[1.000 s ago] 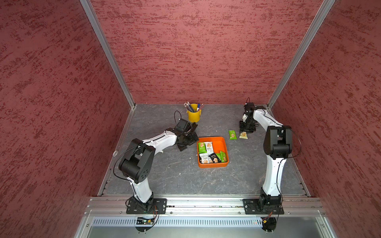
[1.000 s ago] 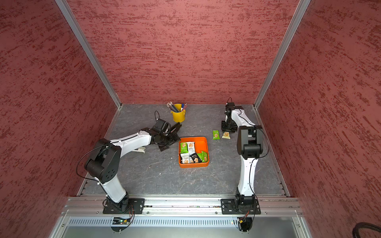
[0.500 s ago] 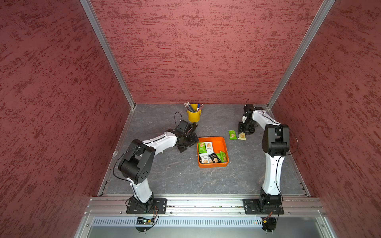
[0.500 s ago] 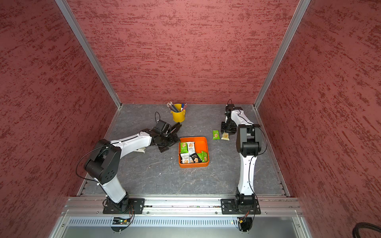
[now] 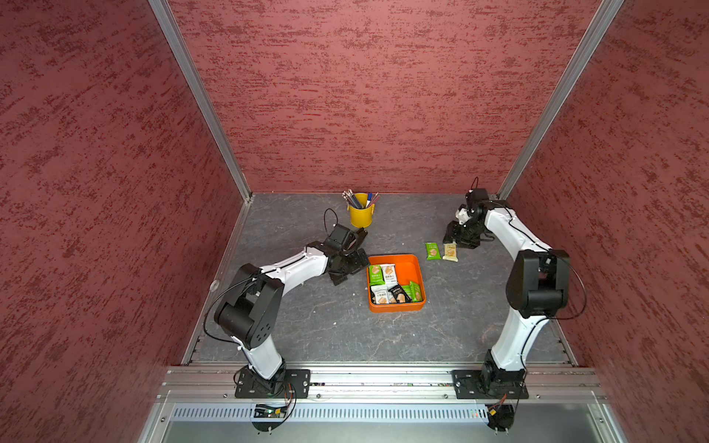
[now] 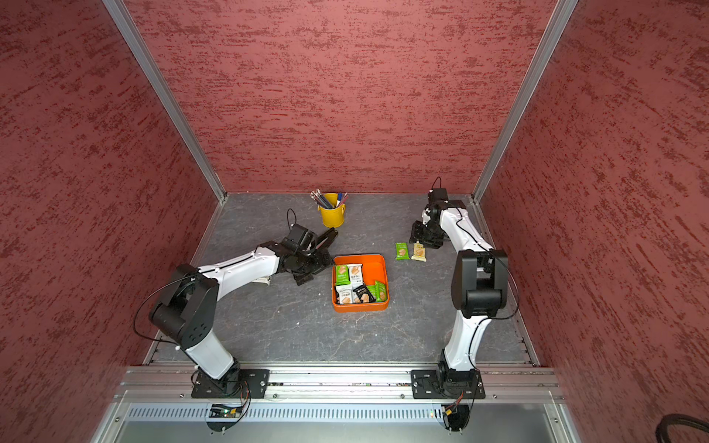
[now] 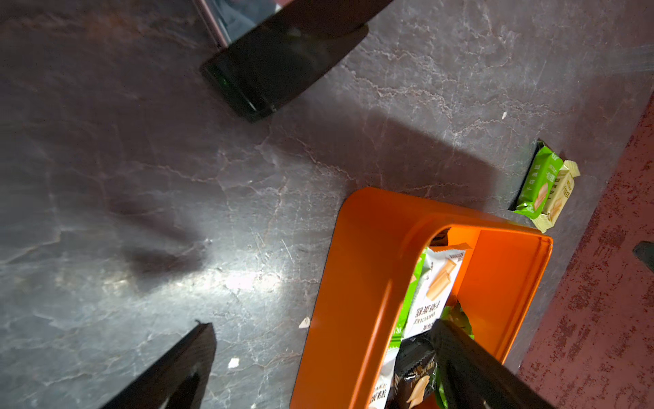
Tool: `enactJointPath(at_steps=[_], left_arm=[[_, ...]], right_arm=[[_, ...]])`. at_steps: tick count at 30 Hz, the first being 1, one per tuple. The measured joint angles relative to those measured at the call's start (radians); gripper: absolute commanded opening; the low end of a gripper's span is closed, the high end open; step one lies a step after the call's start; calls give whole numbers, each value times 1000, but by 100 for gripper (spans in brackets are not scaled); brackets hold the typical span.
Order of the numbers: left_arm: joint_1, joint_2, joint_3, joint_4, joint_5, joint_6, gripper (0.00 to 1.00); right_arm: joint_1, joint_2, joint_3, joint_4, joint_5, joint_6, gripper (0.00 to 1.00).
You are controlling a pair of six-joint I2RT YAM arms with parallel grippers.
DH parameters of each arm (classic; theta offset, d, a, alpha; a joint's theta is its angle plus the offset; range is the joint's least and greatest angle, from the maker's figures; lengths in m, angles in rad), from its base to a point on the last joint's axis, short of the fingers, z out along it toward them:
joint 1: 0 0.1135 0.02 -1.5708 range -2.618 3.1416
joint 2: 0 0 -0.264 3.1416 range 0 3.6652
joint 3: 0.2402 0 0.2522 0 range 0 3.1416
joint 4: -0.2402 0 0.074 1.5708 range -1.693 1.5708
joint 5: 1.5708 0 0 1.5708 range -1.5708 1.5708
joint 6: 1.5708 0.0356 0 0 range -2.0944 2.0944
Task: Take the cookies out of the storage box
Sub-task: Place the cookie at the center of the board, then pick up the cookie from the storage box.
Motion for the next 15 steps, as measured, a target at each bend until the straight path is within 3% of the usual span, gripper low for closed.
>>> enactJointPath(at_steps=[5, 15], left_arm=[[0, -22, -7, -14, 13, 21, 100], [0, -23, -9, -33, 43, 50, 100]], right_arm=[[55, -137, -164, 59, -77, 63, 60], [278, -346, -397, 205, -153, 205, 65]])
